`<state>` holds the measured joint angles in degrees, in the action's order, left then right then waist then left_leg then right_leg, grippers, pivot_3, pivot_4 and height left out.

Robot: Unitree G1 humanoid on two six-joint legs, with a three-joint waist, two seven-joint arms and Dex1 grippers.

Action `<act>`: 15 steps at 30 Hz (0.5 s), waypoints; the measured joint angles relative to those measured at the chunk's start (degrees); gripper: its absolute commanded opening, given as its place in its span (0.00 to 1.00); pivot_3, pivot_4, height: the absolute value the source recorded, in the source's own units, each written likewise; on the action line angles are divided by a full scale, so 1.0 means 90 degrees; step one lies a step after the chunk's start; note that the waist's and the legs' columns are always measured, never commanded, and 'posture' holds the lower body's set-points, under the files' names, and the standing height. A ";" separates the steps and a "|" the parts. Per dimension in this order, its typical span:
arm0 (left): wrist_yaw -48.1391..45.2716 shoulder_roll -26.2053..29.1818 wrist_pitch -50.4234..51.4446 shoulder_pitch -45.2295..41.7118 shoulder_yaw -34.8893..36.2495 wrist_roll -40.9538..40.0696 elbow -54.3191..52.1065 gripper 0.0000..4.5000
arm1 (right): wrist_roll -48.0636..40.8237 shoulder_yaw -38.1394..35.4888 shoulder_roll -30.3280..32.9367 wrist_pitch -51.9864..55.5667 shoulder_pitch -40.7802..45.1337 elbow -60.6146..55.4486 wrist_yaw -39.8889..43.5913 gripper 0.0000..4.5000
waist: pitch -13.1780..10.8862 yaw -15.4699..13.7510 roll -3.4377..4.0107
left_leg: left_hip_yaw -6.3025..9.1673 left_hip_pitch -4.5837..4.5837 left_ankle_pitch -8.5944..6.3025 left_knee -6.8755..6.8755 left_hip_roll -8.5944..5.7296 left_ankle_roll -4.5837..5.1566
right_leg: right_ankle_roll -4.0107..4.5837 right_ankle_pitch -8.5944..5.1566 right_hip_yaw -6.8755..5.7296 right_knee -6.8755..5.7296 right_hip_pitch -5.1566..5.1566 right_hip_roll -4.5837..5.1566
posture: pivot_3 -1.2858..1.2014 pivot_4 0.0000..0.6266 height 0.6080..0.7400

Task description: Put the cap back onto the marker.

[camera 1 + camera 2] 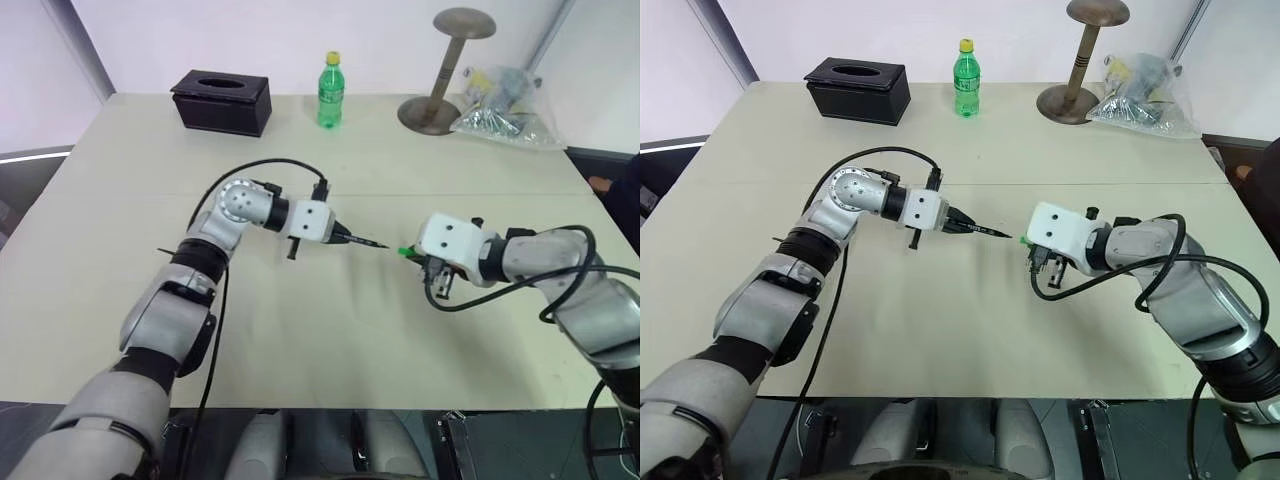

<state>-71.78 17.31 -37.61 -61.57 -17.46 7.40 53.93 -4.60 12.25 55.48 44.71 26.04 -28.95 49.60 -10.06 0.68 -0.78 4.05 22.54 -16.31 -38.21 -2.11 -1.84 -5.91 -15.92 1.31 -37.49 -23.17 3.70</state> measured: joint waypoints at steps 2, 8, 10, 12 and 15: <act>0.0037 -0.0049 0.0004 -0.0001 -0.0002 0.0002 0.0000 0.00 | 0.0000 0.0000 -0.0014 0.0006 0.0009 0.0000 -0.0014 0.01 | 0.0000 0.0000 0.0000 | 0.0000 0.0000 0.0000 0.0000 0.0000 0.0000 | 0.0000 0.0000 0.0000 0.0000 0.0000 0.0000 | 0.52 0.24 1.00; 0.0101 -0.0071 0.0005 -0.0048 -0.0003 0.0012 0.0000 0.00 | 0.0001 0.0003 -0.0025 0.0075 0.0096 0.0000 -0.0026 0.01 | 0.0000 0.0003 0.0000 | 0.0000 0.0000 0.0000 0.0000 -0.0001 0.0000 | 0.0000 0.0000 0.0000 0.0000 -0.0001 -0.0001 | 0.52 0.24 1.00; 0.0109 -0.0081 0.0005 -0.0073 -0.0003 0.0016 0.0000 0.00 | 0.0000 0.0012 -0.0032 0.0091 0.0121 -0.0001 -0.0029 0.01 | 0.0000 0.0001 0.0000 | 0.0000 0.0000 0.0000 0.0000 0.0000 0.0000 | 0.0000 0.0000 0.0000 0.0000 -0.0001 0.0000 | 0.52 0.24 1.00; 0.0114 -0.0095 0.0005 -0.0081 -0.0003 0.0038 0.0001 0.00 | 0.0000 0.0023 -0.0037 0.0125 0.0128 -0.0001 -0.0031 0.01 | 0.0000 0.0000 0.0000 | 0.0000 0.0000 0.0000 0.0000 -0.0001 0.0000 | 0.0000 0.0000 0.0000 0.0000 -0.0001 0.0000 | 0.52 0.24 1.00; 0.0119 -0.0110 0.0006 -0.0081 -0.0003 0.0076 0.0001 0.00 | 0.0000 0.0040 -0.0039 0.0159 0.0135 -0.0001 -0.0032 0.01 | 0.0000 0.0000 0.0000 | 0.0000 0.0000 0.0000 0.0000 -0.0001 0.0000 | 0.0000 0.0000 0.0000 0.0000 -0.0001 0.0000 | 0.52 0.24 1.00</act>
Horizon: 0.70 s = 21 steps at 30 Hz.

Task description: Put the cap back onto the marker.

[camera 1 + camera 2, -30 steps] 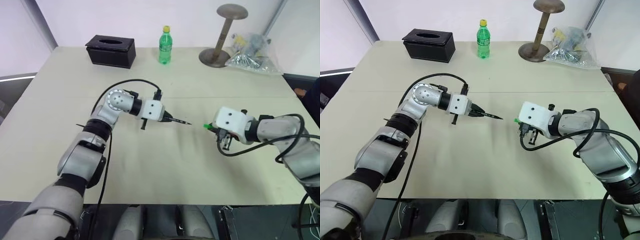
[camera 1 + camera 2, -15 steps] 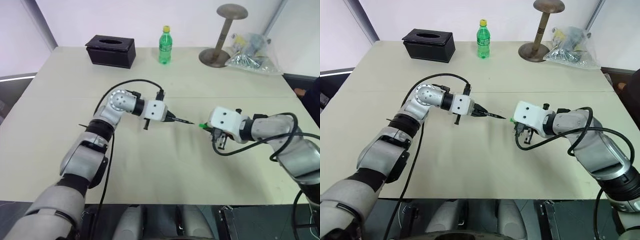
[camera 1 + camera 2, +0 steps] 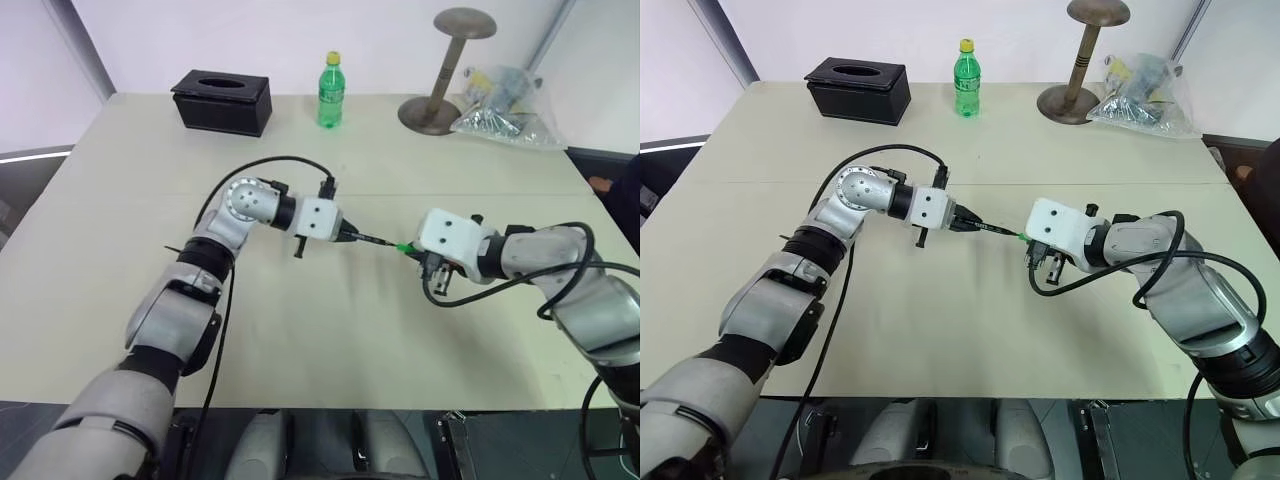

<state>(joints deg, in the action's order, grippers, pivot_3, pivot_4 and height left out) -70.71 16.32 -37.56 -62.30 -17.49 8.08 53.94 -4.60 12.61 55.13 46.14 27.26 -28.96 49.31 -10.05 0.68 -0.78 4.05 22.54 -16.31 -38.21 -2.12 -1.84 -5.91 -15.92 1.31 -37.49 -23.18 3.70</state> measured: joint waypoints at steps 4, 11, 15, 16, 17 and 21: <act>0.0007 -0.0003 0.0004 0.0000 0.0001 0.0006 0.0000 0.00 | -0.0001 0.0015 -0.0011 0.0069 0.0040 -0.0002 0.0000 0.01 | 0.0000 0.0004 0.0000 | 0.0000 0.0000 0.0000 0.0000 0.0000 0.0000 | 0.0000 0.0000 0.0000 0.0000 0.0000 0.0000 | 0.52 0.24 1.00; 0.0013 -0.0001 0.0005 0.0000 0.0000 0.0011 0.0004 0.00 | 0.0001 0.0027 -0.0016 0.0153 0.0111 -0.0008 0.0000 0.01 | 0.0000 0.0000 0.0000 | 0.0000 0.0000 0.0000 0.0000 0.0000 0.0000 | 0.0000 0.0000 0.0000 0.0000 0.0000 0.0000 | 0.52 0.24 1.00; 0.0013 -0.0018 0.0001 0.0000 -0.0002 0.0018 0.0014 0.00 | -0.0005 0.0027 -0.0029 0.0160 0.0123 -0.0082 0.0000 0.01 | 0.0000 0.0001 0.0000 | 0.0000 0.0000 0.0000 0.0000 0.0000 0.0000 | 0.0000 0.0000 0.0000 0.0000 0.0000 0.0000 | 0.52 0.24 1.00; 0.0013 -0.0022 0.0000 0.0000 -0.0006 0.0022 0.0019 0.00 | -0.0004 0.0027 -0.0030 0.0169 0.0131 -0.0119 0.0001 0.01 | 0.0000 0.0002 0.0000 | 0.0000 0.0000 0.0000 0.0000 0.0000 0.0000 | 0.0000 0.0000 0.0000 0.0000 0.0000 0.0000 | 0.52 0.24 1.00; 0.0014 -0.0020 0.0000 -0.0001 -0.0006 0.0022 0.0028 0.00 | -0.0005 0.0027 -0.0029 0.0179 0.0134 -0.0134 0.0001 0.01 | 0.0000 0.0003 0.0000 | 0.0000 0.0000 0.0000 0.0000 0.0000 0.0000 | 0.0000 0.0000 0.0000 0.0000 0.0000 0.0000 | 0.52 0.24 1.00; 0.0034 -0.0023 -0.0031 -0.0027 -0.0019 0.0028 0.0084 0.00 | -0.0008 0.0027 -0.0023 0.0238 0.0134 -0.0170 0.0003 0.01 | 0.0000 0.0000 0.0000 | 0.0000 0.0000 0.0000 0.0000 0.0000 0.0000 | 0.0000 0.0000 0.0000 0.0000 0.0000 0.0000 | 0.52 0.24 1.00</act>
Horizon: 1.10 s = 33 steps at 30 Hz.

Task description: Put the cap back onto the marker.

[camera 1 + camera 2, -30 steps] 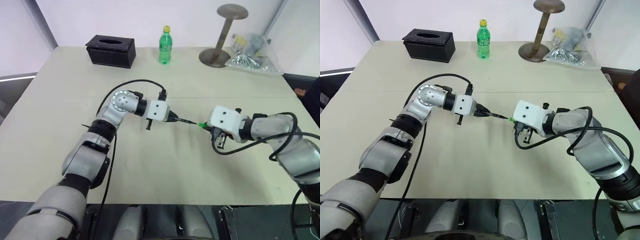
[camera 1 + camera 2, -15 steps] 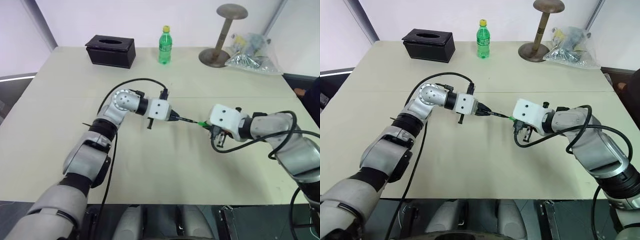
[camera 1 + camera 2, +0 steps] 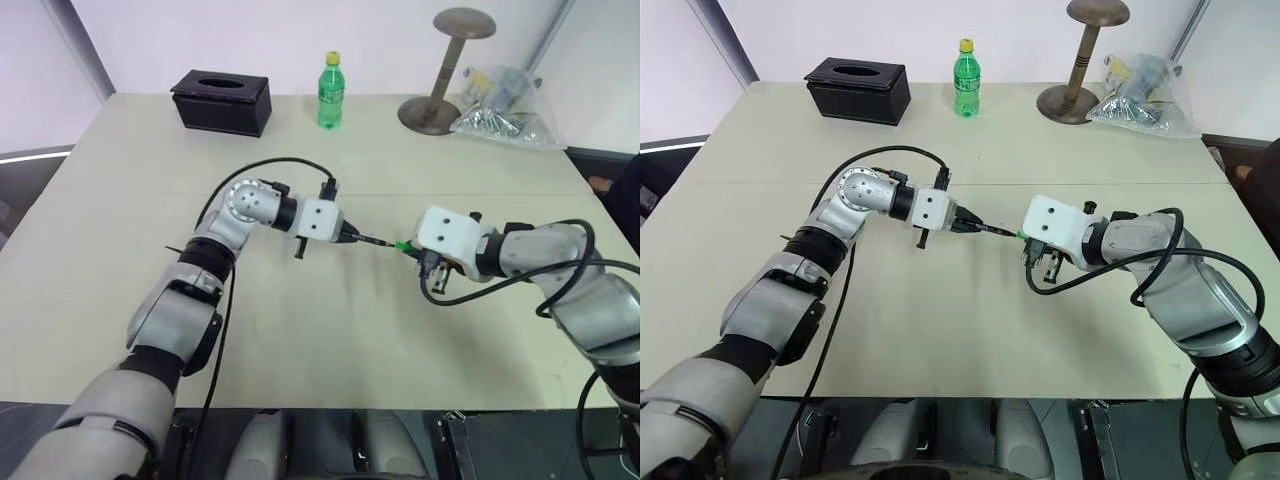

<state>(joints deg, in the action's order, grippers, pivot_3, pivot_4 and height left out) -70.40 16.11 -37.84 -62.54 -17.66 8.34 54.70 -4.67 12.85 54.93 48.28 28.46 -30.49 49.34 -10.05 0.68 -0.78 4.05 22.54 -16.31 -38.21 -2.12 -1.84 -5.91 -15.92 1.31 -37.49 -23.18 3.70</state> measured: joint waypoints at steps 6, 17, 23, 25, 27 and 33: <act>0.0025 -0.0014 -0.0045 -0.0055 -0.0009 0.0021 0.0082 0.00 | 0.0000 0.0000 0.0011 0.0079 0.0000 -0.0059 -0.0012 0.01 | 0.0000 0.0001 0.0000 | 0.0000 0.0000 0.0000 0.0000 0.0000 0.0000 | 0.0000 0.0000 0.0000 0.0000 0.0000 0.0000 | 0.52 0.24 1.00; 0.0036 -0.0033 -0.0031 -0.0058 -0.0009 0.0022 0.0089 0.00 | 0.0014 0.0051 -0.0021 0.0246 0.0038 -0.0143 -0.0075 0.01 | 0.0000 0.0005 0.0000 | 0.0000 0.0000 0.0000 0.0000 0.0000 0.0000 | 0.0000 0.0000 0.0000 0.0000 0.0000 0.0000 | 0.52 0.24 1.00; -0.0054 -0.0037 0.0158 -0.0057 0.0024 -0.0033 0.0089 0.00 | 0.0259 0.0323 -0.0092 0.0196 0.0217 -0.0076 -0.0121 0.01 | 0.0000 0.0004 0.0000 | 0.0000 0.0000 0.0000 0.0000 -0.0002 0.0000 | 0.0000 0.0000 0.0000 0.0000 -0.0001 0.0000 | 0.52 0.24 1.00; -0.0097 -0.0037 0.0292 -0.0057 0.0065 -0.0068 0.0089 0.00 | 0.0380 0.0440 -0.0106 0.0142 0.0305 -0.0042 -0.0126 0.01 | 0.0000 0.0005 0.0000 | 0.0000 0.0000 0.0000 0.0000 -0.0002 0.0000 | 0.0000 0.0000 0.0000 0.0000 -0.0001 0.0000 | 0.52 0.24 1.00; -0.0122 -0.0029 0.0343 -0.0057 0.0071 -0.0078 0.0089 0.00 | 0.0481 0.0532 -0.0128 0.0083 0.0378 0.0029 -0.0126 0.01 | 0.0000 0.0005 0.0000 | 0.0000 0.0000 0.0000 0.0000 -0.0002 0.0000 | 0.0000 0.0000 0.0000 0.0000 -0.0001 0.0000 | 0.52 0.24 1.00; -0.0204 -0.0066 0.0390 -0.0059 0.0065 -0.0138 0.0031 0.00 | 0.0708 0.0758 -0.0277 -0.0104 0.0473 0.0077 -0.0113 0.01 | 0.0000 0.0005 0.0000 | 0.0000 0.0003 0.0000 0.0000 -0.0002 0.0000 | 0.0000 0.0000 0.0000 0.0000 -0.0004 0.0000 | 0.52 0.24 1.00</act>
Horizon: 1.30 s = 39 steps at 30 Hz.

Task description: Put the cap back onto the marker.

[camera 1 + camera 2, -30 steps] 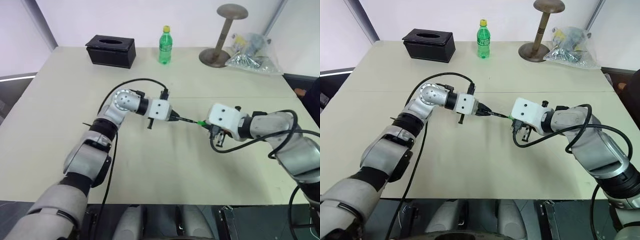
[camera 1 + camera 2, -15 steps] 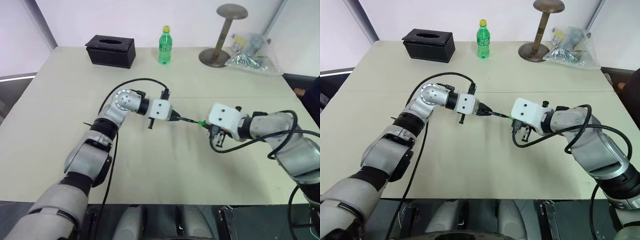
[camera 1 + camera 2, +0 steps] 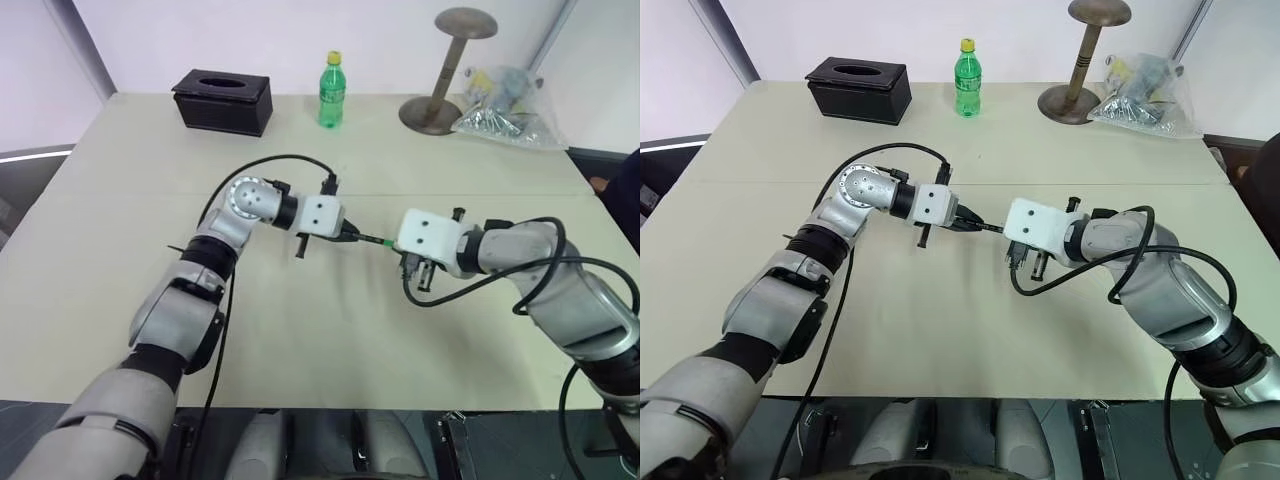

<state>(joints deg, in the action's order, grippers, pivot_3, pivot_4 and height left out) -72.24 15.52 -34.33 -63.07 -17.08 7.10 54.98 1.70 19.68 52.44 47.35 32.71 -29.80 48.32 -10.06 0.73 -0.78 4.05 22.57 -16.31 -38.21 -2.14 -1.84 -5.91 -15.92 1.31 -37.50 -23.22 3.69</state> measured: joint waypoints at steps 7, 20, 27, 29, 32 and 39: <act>0.0003 -0.0009 -0.0001 0.0000 -0.0003 0.0003 -0.0003 0.00 | 0.0174 0.0044 -0.0018 -0.0150 0.0001 0.0037 0.0066 0.01 | 0.0000 -0.0001 0.0000 | 0.0000 0.0000 0.0000 0.0000 0.0000 0.0000 | 0.0000 0.0000 0.0000 0.0000 -0.0001 0.0000 | 0.52 0.24 1.00; -0.0123 0.0009 0.0054 0.0046 0.0017 -0.0012 -0.0008 0.00 | 0.0225 0.0031 -0.0328 0.0096 0.0016 0.0079 0.0134 0.01 | 0.0000 0.0001 0.0000 | 0.0000 0.0000 0.0000 0.0000 0.0000 0.0000 | 0.0000 0.0000 0.0000 -0.0001 -0.0001 -0.0001 | 0.52 0.24 1.00; -0.0152 0.0002 0.0071 0.0045 0.0018 -0.0014 -0.0009 0.00 | 0.0225 0.0018 -0.0307 0.0108 0.0011 0.0075 0.0174 0.01 | 0.0000 0.0001 0.0000 | 0.0000 0.0000 0.0000 0.0000 0.0000 0.0000 | 0.0000 0.0000 0.0000 -0.0001 -0.0001 0.0000 | 0.52 0.24 1.00; -0.0150 -0.0008 0.0070 0.0045 0.0017 -0.0014 -0.0009 0.00 | 0.0224 0.0007 -0.0276 0.0098 0.0005 0.0073 0.0177 0.01 | 0.0000 0.0001 0.0000 | 0.0000 0.0000 0.0000 0.0000 0.0000 0.0000 | 0.0000 0.0000 0.0000 -0.0001 -0.0001 0.0000 | 0.52 0.24 1.00; -0.0141 -0.0034 0.0069 0.0045 0.0017 -0.0014 -0.0009 0.00 | 0.0227 0.0005 -0.0185 0.0000 -0.0016 0.0067 0.0191 0.01 | 0.0000 0.0001 0.0000 | 0.0000 0.0000 0.0000 0.0000 0.0000 0.0000 | 0.0000 0.0000 0.0000 -0.0001 -0.0001 0.0000 | 0.52 0.24 1.00; -0.0136 -0.0048 0.0068 0.0045 0.0017 -0.0014 -0.0009 0.00 | 0.0225 -0.0021 -0.0140 -0.0097 -0.0060 0.0067 0.0194 0.01 | 0.0000 0.0003 0.0000 | 0.0000 0.0000 0.0000 0.0000 0.0000 0.0000 | 0.0000 0.0000 0.0000 -0.0001 -0.0001 -0.0001 | 0.52 0.24 1.00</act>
<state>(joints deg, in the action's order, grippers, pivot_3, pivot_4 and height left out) -73.46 15.09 -33.72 -62.66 -16.93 6.97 54.90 3.73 19.49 51.17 46.48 32.18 -29.20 50.07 -10.06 0.75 -0.78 4.05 22.57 -16.31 -38.21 -2.14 -1.84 -5.91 -15.92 1.31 -37.51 -23.23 3.69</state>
